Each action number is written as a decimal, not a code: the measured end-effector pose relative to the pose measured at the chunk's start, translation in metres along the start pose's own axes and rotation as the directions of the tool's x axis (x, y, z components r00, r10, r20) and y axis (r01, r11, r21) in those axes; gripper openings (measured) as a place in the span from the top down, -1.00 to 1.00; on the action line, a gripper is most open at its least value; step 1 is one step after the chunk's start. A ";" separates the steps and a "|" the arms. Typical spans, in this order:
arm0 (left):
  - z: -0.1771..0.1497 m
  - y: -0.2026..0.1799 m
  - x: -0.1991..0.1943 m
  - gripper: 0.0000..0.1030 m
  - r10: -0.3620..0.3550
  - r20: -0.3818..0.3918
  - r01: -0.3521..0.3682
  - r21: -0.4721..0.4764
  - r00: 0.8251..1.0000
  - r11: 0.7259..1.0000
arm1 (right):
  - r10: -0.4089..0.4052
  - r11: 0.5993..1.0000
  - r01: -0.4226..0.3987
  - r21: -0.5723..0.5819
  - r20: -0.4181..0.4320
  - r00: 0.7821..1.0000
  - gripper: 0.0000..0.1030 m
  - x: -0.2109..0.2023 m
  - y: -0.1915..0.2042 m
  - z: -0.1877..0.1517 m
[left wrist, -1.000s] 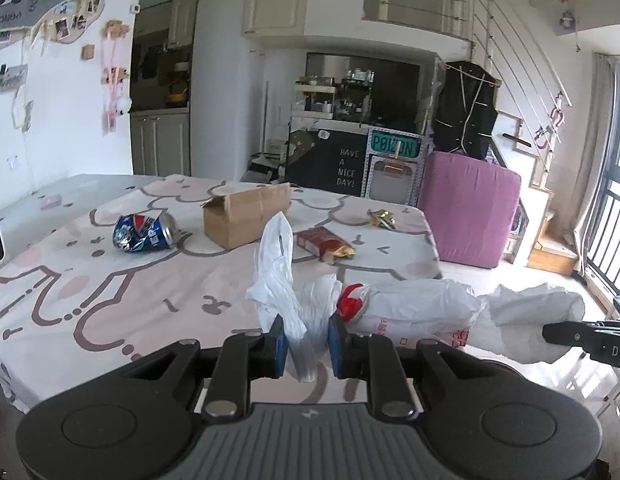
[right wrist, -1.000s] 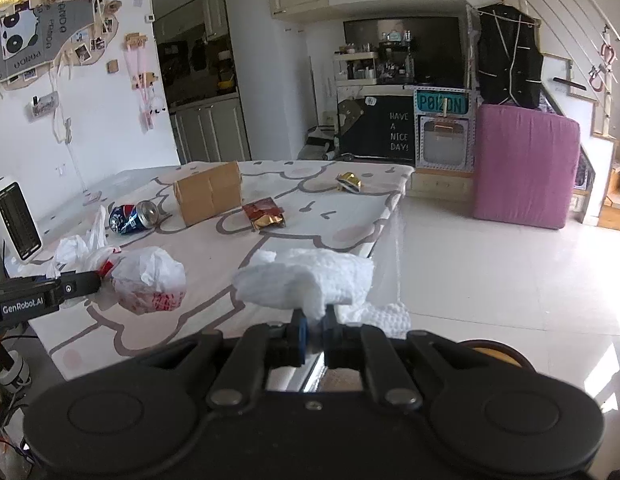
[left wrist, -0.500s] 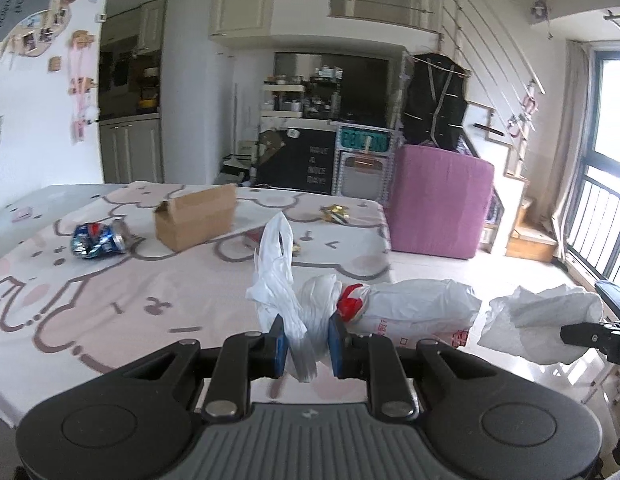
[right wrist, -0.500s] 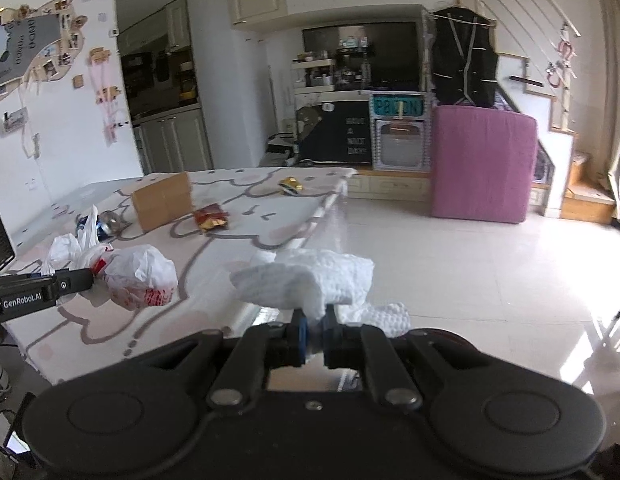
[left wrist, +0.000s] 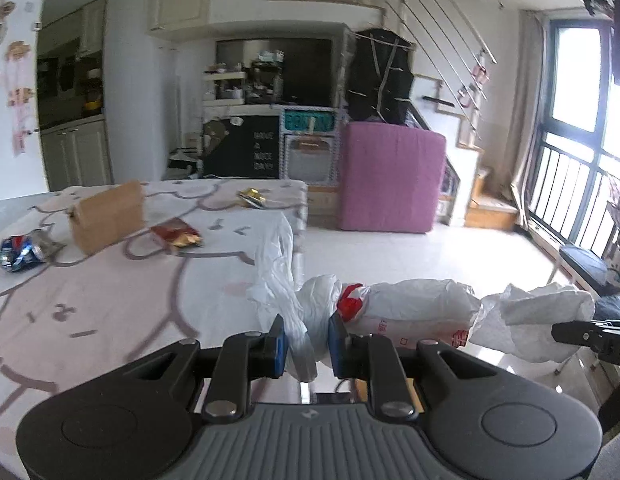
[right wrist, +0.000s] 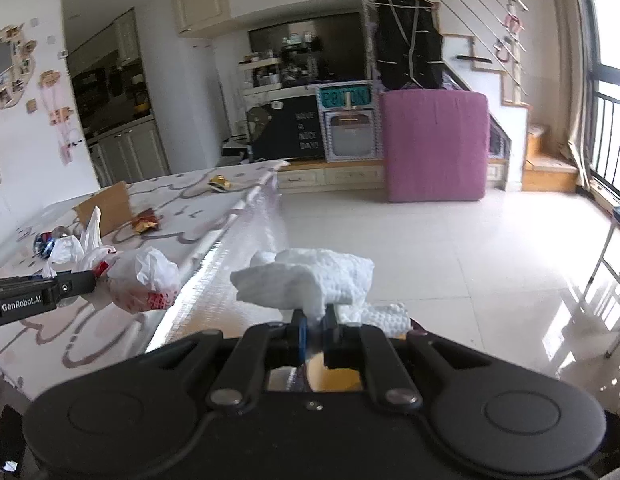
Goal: Collect trash
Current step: 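Carry the plastic bag and tissue with both tools over the yellow wastebasket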
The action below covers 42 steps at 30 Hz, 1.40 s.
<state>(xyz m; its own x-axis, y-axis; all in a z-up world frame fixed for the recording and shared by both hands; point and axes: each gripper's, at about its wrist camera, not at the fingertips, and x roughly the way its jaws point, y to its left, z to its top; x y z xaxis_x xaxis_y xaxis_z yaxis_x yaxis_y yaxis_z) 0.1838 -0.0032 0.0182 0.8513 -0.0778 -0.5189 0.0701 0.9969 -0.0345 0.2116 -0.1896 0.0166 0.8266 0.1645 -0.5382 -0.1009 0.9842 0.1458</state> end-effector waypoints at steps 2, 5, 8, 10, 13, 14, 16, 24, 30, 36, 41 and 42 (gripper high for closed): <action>-0.001 -0.011 0.009 0.57 -0.012 -0.016 0.012 0.013 1.000 1.000 | -0.013 1.000 0.013 0.013 -0.005 1.000 0.85 0.002 -0.012 -0.003; -0.005 -0.028 0.023 0.57 -0.029 -0.044 0.030 0.030 0.999 0.999 | -0.031 0.999 0.032 0.037 -0.016 0.999 0.85 0.007 -0.032 -0.008; -0.010 -0.044 0.040 0.57 -0.043 -0.077 0.047 0.047 0.996 0.998 | -0.049 0.997 0.051 0.063 -0.034 0.998 0.85 0.014 -0.051 -0.016; -0.016 -0.055 0.053 0.57 -0.049 -0.105 0.056 0.058 0.993 0.997 | -0.058 0.995 0.062 0.080 -0.050 0.997 0.85 0.020 -0.063 -0.021; -0.024 -0.069 0.075 0.57 -0.051 -0.149 0.063 0.074 0.988 0.995 | -0.068 0.992 0.076 0.101 -0.079 0.995 0.85 0.031 -0.082 -0.029; -0.028 -0.074 0.081 0.57 -0.051 -0.159 0.064 0.080 0.986 0.995 | -0.070 0.991 0.079 0.106 -0.088 0.994 0.85 0.035 -0.086 -0.032; -0.032 -0.083 0.100 0.57 -0.053 -0.184 0.070 0.086 0.982 0.994 | -0.073 0.990 0.085 0.115 -0.106 0.992 0.85 0.043 -0.096 -0.037; -0.048 -0.115 0.187 0.57 -0.075 -0.293 0.096 0.058 0.953 0.994 | -0.071 0.984 0.094 0.153 -0.149 0.986 0.85 0.078 -0.129 -0.048; -0.071 -0.135 0.259 0.57 -0.074 -0.387 0.111 0.074 0.919 0.991 | -0.055 0.985 0.081 0.154 -0.168 0.984 0.85 0.109 -0.142 -0.044; -0.092 -0.139 0.309 0.57 -0.064 -0.454 0.129 0.114 0.889 0.985 | 0.003 0.991 0.022 0.135 -0.187 0.982 0.85 0.158 -0.147 -0.029; -0.099 -0.135 0.337 0.57 -0.080 -0.472 0.152 0.116 0.878 0.982 | 0.057 0.989 -0.025 0.143 -0.224 0.973 0.85 0.214 -0.147 -0.017; -0.098 -0.135 0.344 0.57 -0.082 -0.474 0.155 0.116 0.877 0.981 | 0.067 0.989 -0.034 0.143 -0.237 0.969 0.85 0.227 -0.145 -0.016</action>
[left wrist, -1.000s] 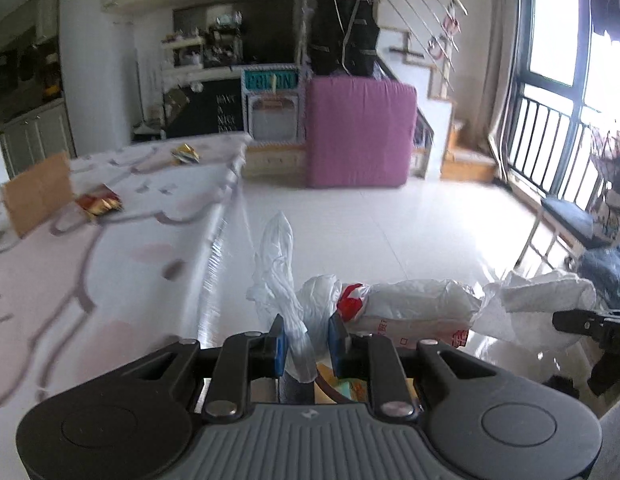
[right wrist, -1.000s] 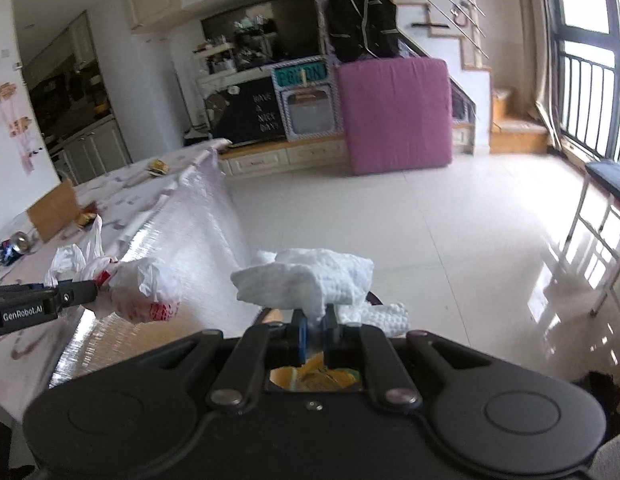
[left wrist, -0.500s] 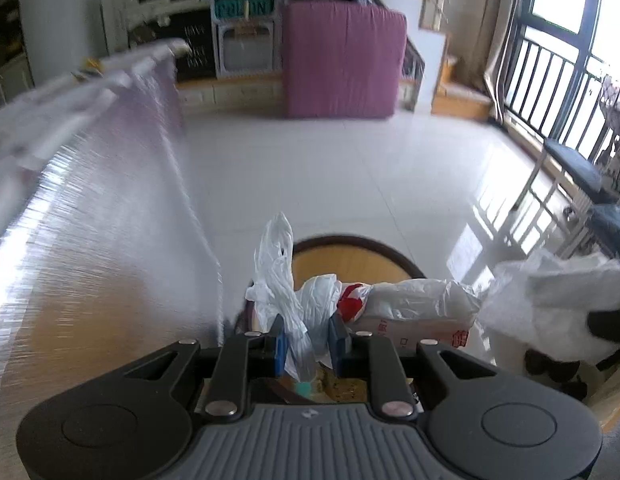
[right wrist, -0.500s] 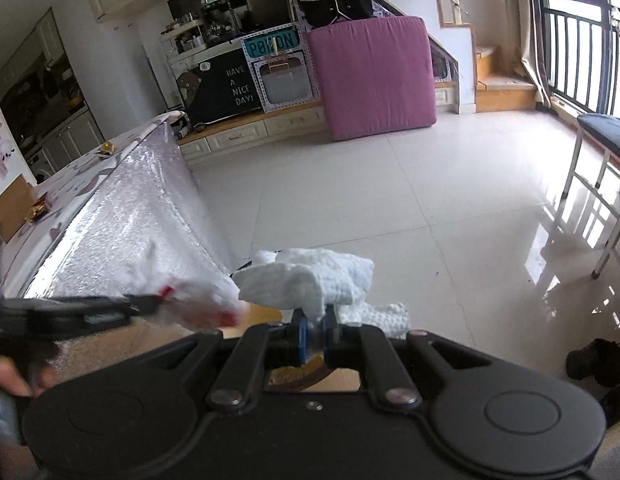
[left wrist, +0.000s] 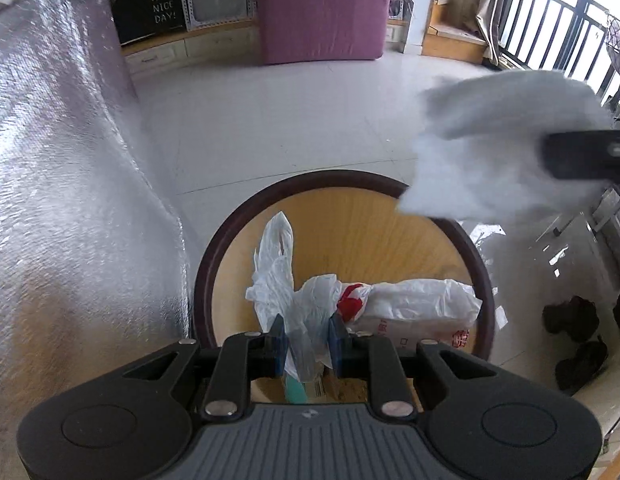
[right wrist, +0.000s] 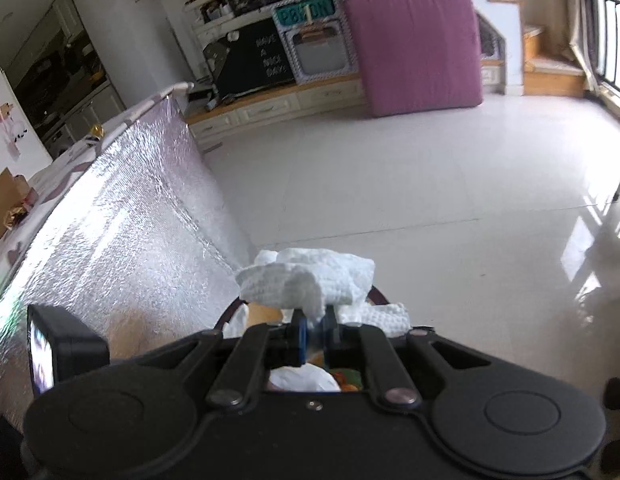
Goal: Collect trash
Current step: 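Carry the plastic bag and tissue with both tools over the yellow wastebasket, then open the left tool to drop the bag while the right tool drops the tissue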
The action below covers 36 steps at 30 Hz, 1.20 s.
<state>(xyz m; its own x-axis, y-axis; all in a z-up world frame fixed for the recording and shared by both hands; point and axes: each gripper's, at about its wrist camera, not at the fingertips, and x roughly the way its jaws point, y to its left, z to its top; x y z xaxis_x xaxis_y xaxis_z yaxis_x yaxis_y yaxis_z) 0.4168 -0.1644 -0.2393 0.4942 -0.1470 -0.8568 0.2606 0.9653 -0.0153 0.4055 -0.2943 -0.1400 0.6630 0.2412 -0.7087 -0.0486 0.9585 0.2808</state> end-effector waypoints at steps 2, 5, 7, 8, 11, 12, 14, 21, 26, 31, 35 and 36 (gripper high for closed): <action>0.005 0.003 0.011 0.57 -0.008 0.001 0.008 0.007 1.000 1.000 | 0.005 1.000 -0.006 -0.005 -0.031 1.000 0.85 0.023 -0.001 0.008; 0.011 0.004 0.030 0.57 -0.026 -0.005 0.027 0.033 1.000 0.999 | -0.006 1.000 0.006 0.002 -0.067 0.998 0.85 0.050 -0.006 0.013; 0.012 0.003 0.044 0.57 -0.044 -0.031 0.045 0.058 0.999 0.997 | -0.012 1.000 0.013 0.019 -0.085 0.996 0.85 0.064 -0.010 0.014; 0.011 0.002 0.052 0.57 -0.046 -0.050 0.050 0.077 0.998 0.996 | -0.017 1.000 0.019 0.023 -0.094 0.995 0.85 0.070 -0.012 0.014; 0.009 0.002 0.072 0.57 -0.055 -0.084 0.065 0.119 0.995 0.991 | -0.021 0.999 0.026 0.034 -0.126 0.992 0.85 0.086 -0.018 0.014; 0.008 0.002 0.078 0.57 -0.057 -0.091 0.069 0.129 0.994 0.989 | -0.018 0.999 0.024 0.040 -0.138 0.990 0.84 0.092 -0.020 0.014; 0.009 -0.002 0.089 0.56 -0.054 -0.102 0.069 0.148 0.993 0.987 | -0.008 0.998 0.017 0.057 -0.154 0.988 0.83 0.104 -0.022 0.014; 0.005 -0.002 0.104 0.56 -0.071 -0.140 0.091 0.140 0.988 0.986 | 0.020 0.996 -0.001 0.092 -0.212 0.977 0.26 0.143 -0.023 0.012; 0.007 0.001 0.109 0.55 -0.072 -0.142 0.089 0.122 0.987 0.988 | -0.027 0.998 0.038 0.053 -0.195 0.980 -0.17 0.144 -0.017 0.007; 0.012 0.004 0.106 -0.04 -0.079 -0.112 0.090 0.097 0.991 0.991 | -0.023 0.997 0.038 0.072 -0.194 0.981 -0.17 0.133 -0.025 0.003; 0.016 0.006 0.094 -0.30 -0.102 -0.112 0.109 0.060 0.989 0.992 | -0.025 0.996 0.041 0.077 -0.194 0.981 -0.17 0.127 -0.029 0.008; 0.017 0.005 0.091 -0.31 -0.108 -0.115 0.115 0.057 0.988 0.992 | -0.026 0.996 0.042 0.075 -0.196 0.980 -0.17 0.126 -0.031 0.008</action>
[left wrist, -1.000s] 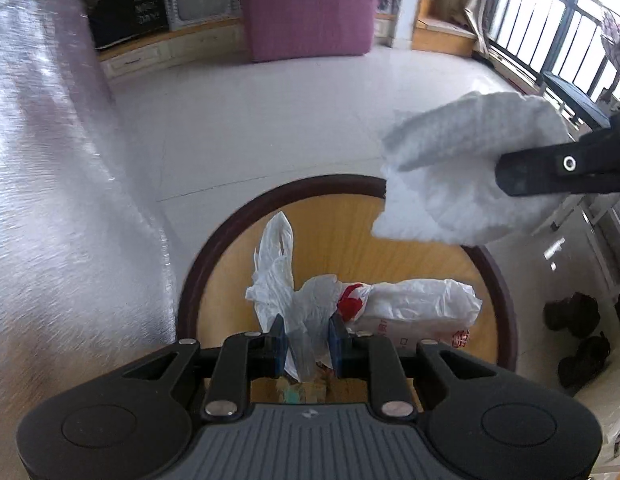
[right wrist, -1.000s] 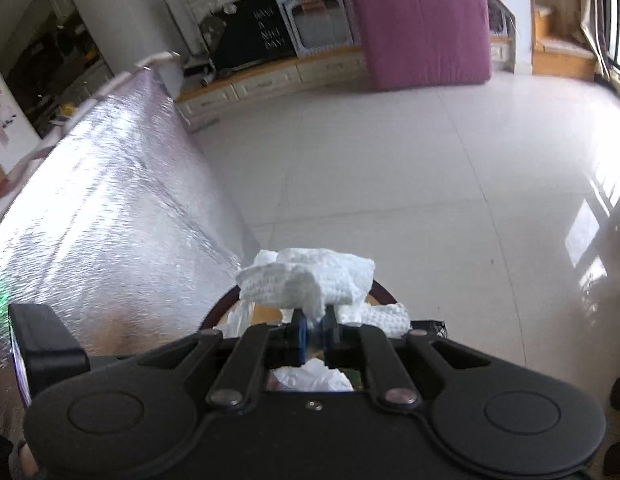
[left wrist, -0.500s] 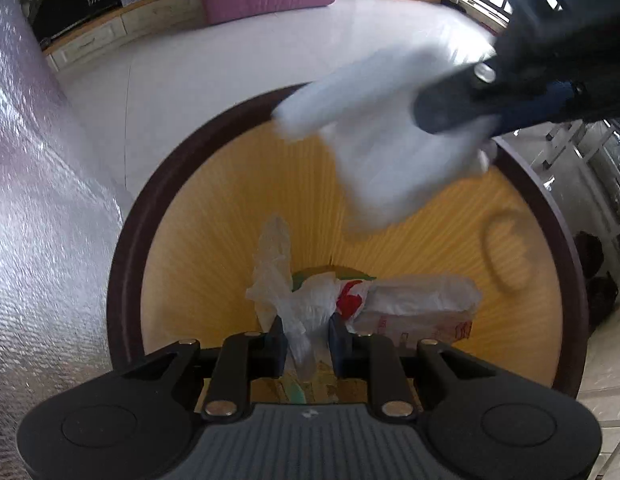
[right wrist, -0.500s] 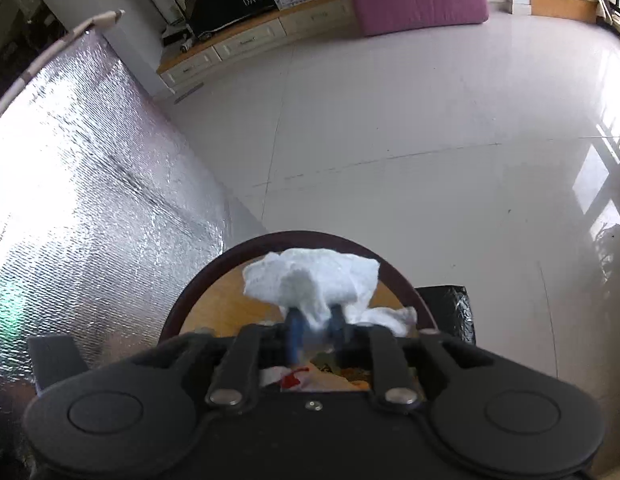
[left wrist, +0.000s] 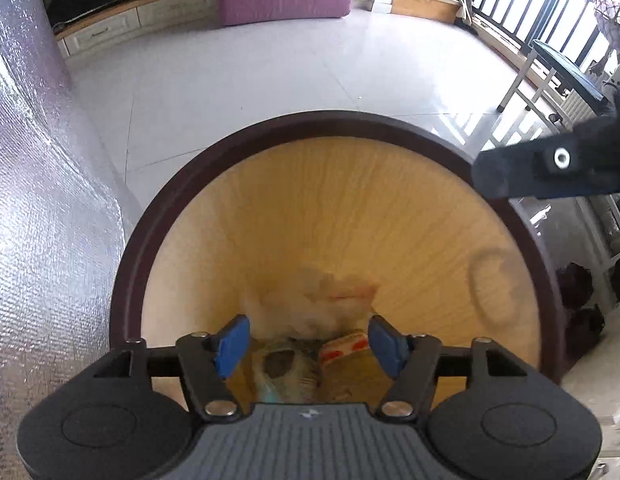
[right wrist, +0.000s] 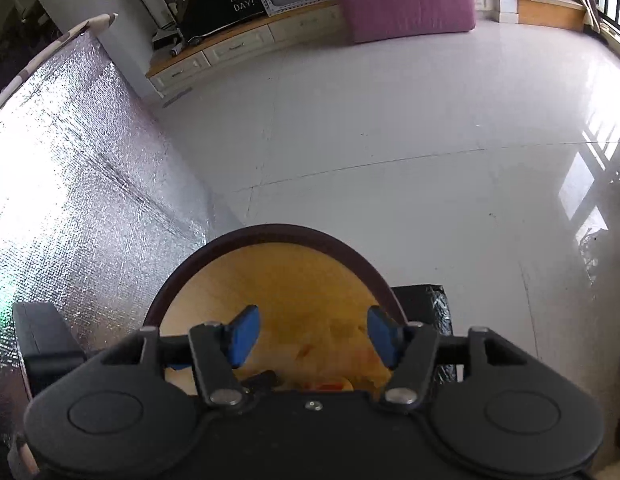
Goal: Collect trash
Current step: 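Open the left tool to drop the bag while the right tool drops the tissue, then withdraw both tools from the wastebasket back toward the table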
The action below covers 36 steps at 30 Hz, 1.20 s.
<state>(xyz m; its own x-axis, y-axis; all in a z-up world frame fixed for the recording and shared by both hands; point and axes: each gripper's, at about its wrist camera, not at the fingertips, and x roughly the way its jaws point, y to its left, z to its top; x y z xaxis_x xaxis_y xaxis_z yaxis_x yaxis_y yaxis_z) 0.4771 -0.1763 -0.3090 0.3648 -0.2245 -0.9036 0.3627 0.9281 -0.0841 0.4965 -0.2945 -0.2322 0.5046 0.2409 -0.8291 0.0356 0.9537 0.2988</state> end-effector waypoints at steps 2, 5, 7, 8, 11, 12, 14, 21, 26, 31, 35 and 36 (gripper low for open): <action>0.000 -0.001 -0.006 -0.35 -0.008 -0.001 0.008 -0.002 1.000 1.000 | -0.006 1.000 0.006 -0.002 -0.002 1.000 -0.17 -0.004 -0.002 -0.001; -0.001 -0.001 -0.019 -0.39 -0.013 -0.002 0.013 -0.007 1.000 1.000 | -0.008 1.000 0.008 -0.004 -0.010 1.000 -0.17 -0.010 -0.004 -0.005; -0.001 -0.001 -0.029 -0.42 -0.015 -0.002 0.015 -0.010 1.000 1.000 | -0.009 1.000 0.009 -0.005 -0.013 1.000 -0.17 -0.017 -0.007 -0.008; 0.000 0.000 -0.034 -0.43 -0.015 -0.001 0.015 -0.009 1.000 1.000 | -0.011 1.000 0.011 -0.006 -0.013 1.000 -0.17 -0.020 -0.007 -0.010; 0.000 -0.008 -0.050 -0.46 -0.016 0.010 0.016 -0.002 1.000 1.000 | -0.007 1.000 0.007 -0.015 -0.010 1.000 -0.16 -0.033 -0.006 -0.015; 0.000 -0.010 -0.054 -0.46 -0.012 0.012 0.012 -0.002 1.000 1.000 | -0.007 1.000 0.007 -0.018 -0.008 1.000 -0.16 -0.037 -0.006 -0.017; -0.003 -0.009 -0.060 -0.47 -0.004 0.022 0.004 -0.005 1.000 1.000 | -0.009 1.000 0.009 -0.022 0.001 1.000 -0.16 -0.046 -0.005 -0.020; -0.013 -0.013 -0.106 -0.59 0.007 0.066 -0.006 -0.018 0.998 1.000 | -0.022 1.000 0.022 -0.013 0.032 0.999 -0.16 -0.082 0.001 -0.031; -0.021 -0.015 -0.140 -0.61 0.014 0.095 -0.011 -0.041 0.995 0.999 | -0.028 1.000 0.029 -0.007 0.061 0.998 -0.18 -0.112 0.007 -0.041; -0.032 -0.016 -0.174 -0.69 0.019 0.134 -0.011 -0.064 0.991 0.998 | -0.045 0.999 0.046 -0.016 0.088 0.995 -0.22 -0.142 0.014 -0.056; -0.042 -0.014 -0.200 -0.70 0.025 0.158 -0.013 -0.077 0.987 0.997 | -0.048 0.999 0.049 -0.008 0.112 0.993 -0.26 -0.166 0.017 -0.069; -0.044 -0.013 -0.206 -0.70 0.028 0.165 -0.015 -0.080 0.986 0.997 | -0.051 0.999 0.052 -0.008 0.118 0.992 -0.27 -0.171 0.018 -0.072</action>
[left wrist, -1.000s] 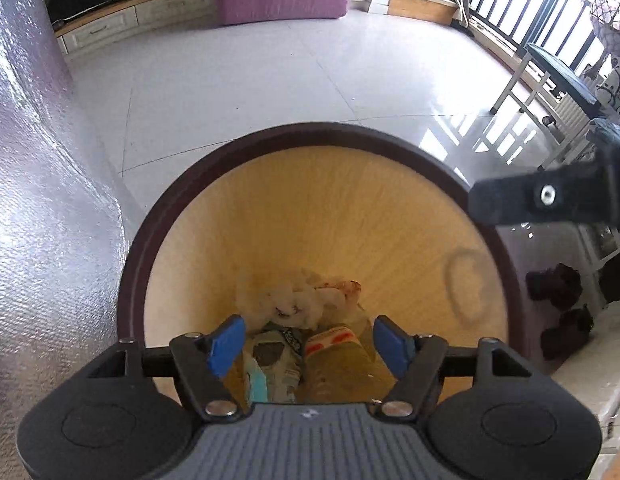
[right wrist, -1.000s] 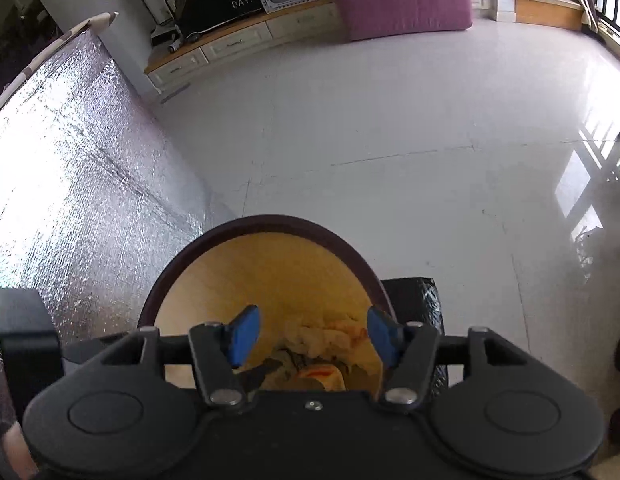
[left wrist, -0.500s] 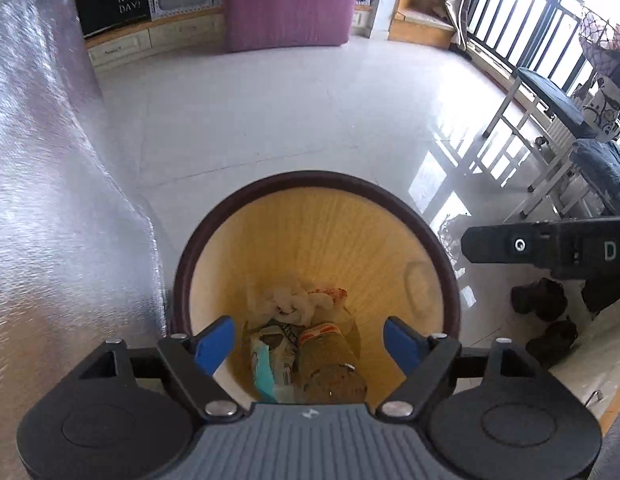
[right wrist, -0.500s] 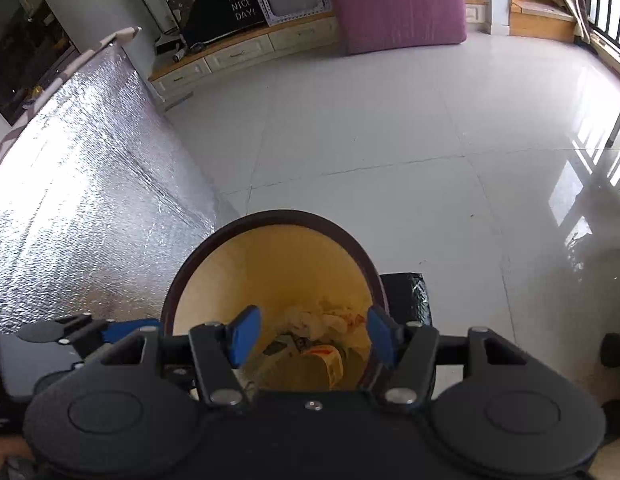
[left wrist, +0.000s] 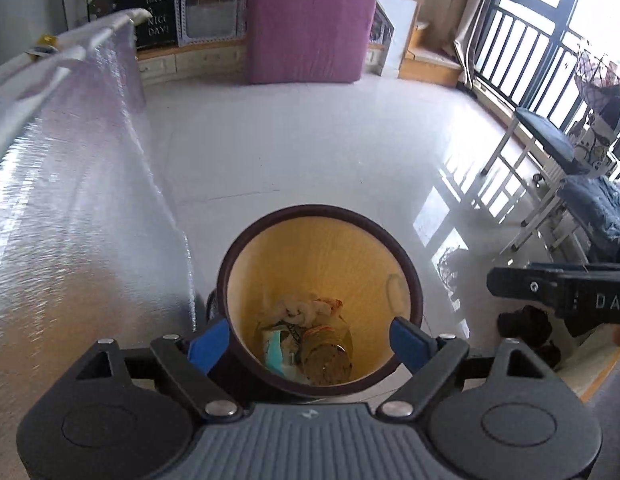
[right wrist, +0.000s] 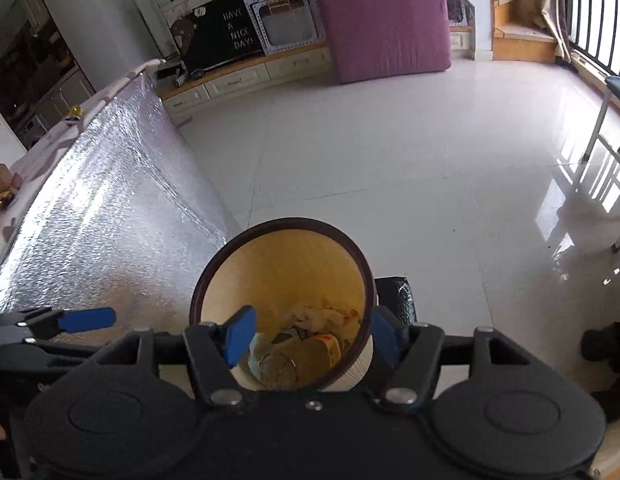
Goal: Collect trash
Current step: 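Withdraw both tools from the wastebasket back toward the table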
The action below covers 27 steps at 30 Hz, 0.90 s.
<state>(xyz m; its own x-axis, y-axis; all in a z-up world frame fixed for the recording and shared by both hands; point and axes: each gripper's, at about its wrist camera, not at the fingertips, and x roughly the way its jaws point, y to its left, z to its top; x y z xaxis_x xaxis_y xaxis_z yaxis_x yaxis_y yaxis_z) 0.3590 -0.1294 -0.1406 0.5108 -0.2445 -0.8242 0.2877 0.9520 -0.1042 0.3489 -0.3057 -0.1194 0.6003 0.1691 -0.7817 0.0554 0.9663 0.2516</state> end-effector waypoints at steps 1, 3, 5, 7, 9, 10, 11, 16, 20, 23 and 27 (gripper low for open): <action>-0.001 0.001 -0.006 -0.71 0.003 0.007 -0.003 -0.005 1.000 1.000 | -0.003 1.000 0.003 -0.002 0.007 1.000 -0.28 -0.006 0.001 -0.003; -0.005 0.002 -0.020 -0.75 0.003 0.016 -0.002 -0.021 1.000 1.000 | -0.007 1.000 0.007 -0.005 0.019 1.000 -0.31 -0.018 0.002 -0.008; -0.010 0.004 -0.033 -0.79 -0.003 0.024 0.004 -0.032 1.000 0.999 | -0.005 1.000 0.005 -0.003 0.030 1.000 -0.36 -0.027 0.003 -0.012; -0.016 0.005 -0.044 -0.84 -0.003 0.030 0.004 -0.037 1.000 0.999 | -0.001 1.000 0.001 -0.003 0.045 0.999 -0.45 -0.038 0.007 -0.019; -0.020 0.007 -0.056 -0.89 -0.001 0.039 0.003 -0.041 0.999 0.999 | -0.015 1.000 0.017 -0.022 0.059 0.998 -0.52 -0.048 0.010 -0.024; -0.022 0.007 -0.062 -0.89 -0.001 0.044 0.003 -0.043 0.999 0.999 | -0.026 0.999 0.028 -0.037 0.067 0.997 -0.56 -0.053 0.013 -0.028; -0.025 0.009 -0.067 -0.91 -0.001 0.048 0.003 -0.047 0.999 0.999 | -0.034 0.998 0.038 -0.048 0.074 0.997 -0.60 -0.056 0.015 -0.030; -0.036 0.008 -0.090 -1.00 0.004 0.068 -0.001 -0.039 0.998 0.999 | -0.067 0.995 0.073 -0.072 0.087 0.994 -0.84 -0.075 0.020 -0.046; -0.044 0.007 -0.104 -1.00 -0.003 0.085 0.005 -0.025 0.996 1.000 | -0.091 0.990 0.102 -0.093 0.118 0.989 -1.00 -0.090 0.027 -0.057; -0.049 0.006 -0.114 -1.00 -0.010 0.106 0.012 -0.017 0.994 1.000 | -0.098 0.988 0.113 -0.102 0.140 0.985 -1.00 -0.103 0.033 -0.062; -0.055 0.006 -0.126 -1.00 -0.015 0.123 0.017 -0.019 0.992 1.000 | -0.111 0.987 0.128 -0.095 0.162 0.980 -1.00 -0.118 0.039 -0.067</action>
<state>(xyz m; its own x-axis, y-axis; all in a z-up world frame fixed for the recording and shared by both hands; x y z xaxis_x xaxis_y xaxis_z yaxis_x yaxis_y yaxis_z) 0.2513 -0.0830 -0.0682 0.6020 -0.2792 -0.7481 0.2813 0.9510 -0.1286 0.2274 -0.2746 -0.0556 0.7118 0.0268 -0.7018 0.0554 0.9940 0.0942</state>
